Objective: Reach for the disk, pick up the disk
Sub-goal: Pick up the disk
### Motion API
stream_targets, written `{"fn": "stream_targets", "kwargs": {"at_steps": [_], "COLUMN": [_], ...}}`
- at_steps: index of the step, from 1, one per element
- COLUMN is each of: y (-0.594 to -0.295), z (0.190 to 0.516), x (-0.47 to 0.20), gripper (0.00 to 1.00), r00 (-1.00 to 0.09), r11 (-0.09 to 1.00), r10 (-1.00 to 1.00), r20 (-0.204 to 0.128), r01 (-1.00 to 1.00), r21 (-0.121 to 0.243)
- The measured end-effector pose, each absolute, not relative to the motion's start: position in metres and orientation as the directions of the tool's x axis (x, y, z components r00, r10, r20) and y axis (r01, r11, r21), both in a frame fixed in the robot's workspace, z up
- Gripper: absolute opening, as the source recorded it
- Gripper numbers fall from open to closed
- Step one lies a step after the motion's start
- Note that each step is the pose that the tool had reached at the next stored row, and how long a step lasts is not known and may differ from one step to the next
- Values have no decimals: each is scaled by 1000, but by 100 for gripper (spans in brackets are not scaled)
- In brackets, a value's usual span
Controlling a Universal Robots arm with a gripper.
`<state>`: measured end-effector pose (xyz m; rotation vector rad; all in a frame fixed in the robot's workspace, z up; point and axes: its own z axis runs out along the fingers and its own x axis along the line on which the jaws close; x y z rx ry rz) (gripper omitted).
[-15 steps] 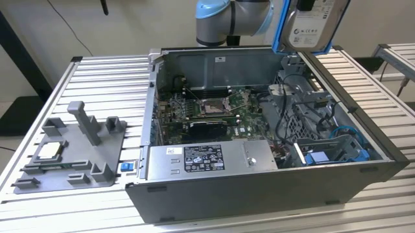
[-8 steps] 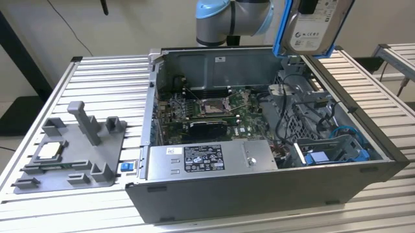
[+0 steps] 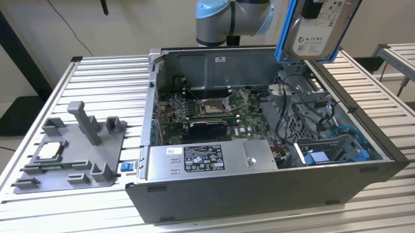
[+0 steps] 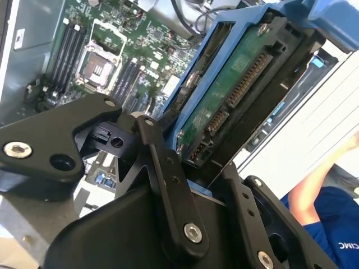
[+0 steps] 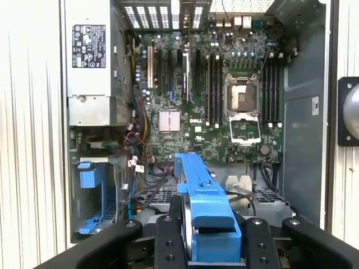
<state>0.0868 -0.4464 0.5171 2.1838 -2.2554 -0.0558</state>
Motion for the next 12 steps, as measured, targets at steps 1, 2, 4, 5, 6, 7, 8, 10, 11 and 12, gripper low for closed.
{"fn": "stream_targets", "kwargs": {"at_steps": [1,2,4,5,6,7,8,10,11,12], "y": [-449,-451,-455,-457,-460,-462,-465,-470,-472,-475], "z": [517,517,517,517,517,517,517,516,516,516], "x": [87,87,87,87,87,87,87,88,88,88], "gripper": [0,0,0,0,0,0,0,0,0,0], "r00": [-33,-33,-33,-32,-32,-33,-33,-32,-33,-32], "r11": [32,32,32,32,32,32,32,32,32,32], "r10": [-999,-999,-999,-999,-999,-999,-999,-999,-999,-999], "r20": [-24,-24,-24,-24,-24,-25,-25,-25,-25,-26], "r01": [-999,-999,-999,-999,-999,-999,-999,-999,-999,-999], "r21": [27,27,27,27,27,27,27,27,27,27]}}
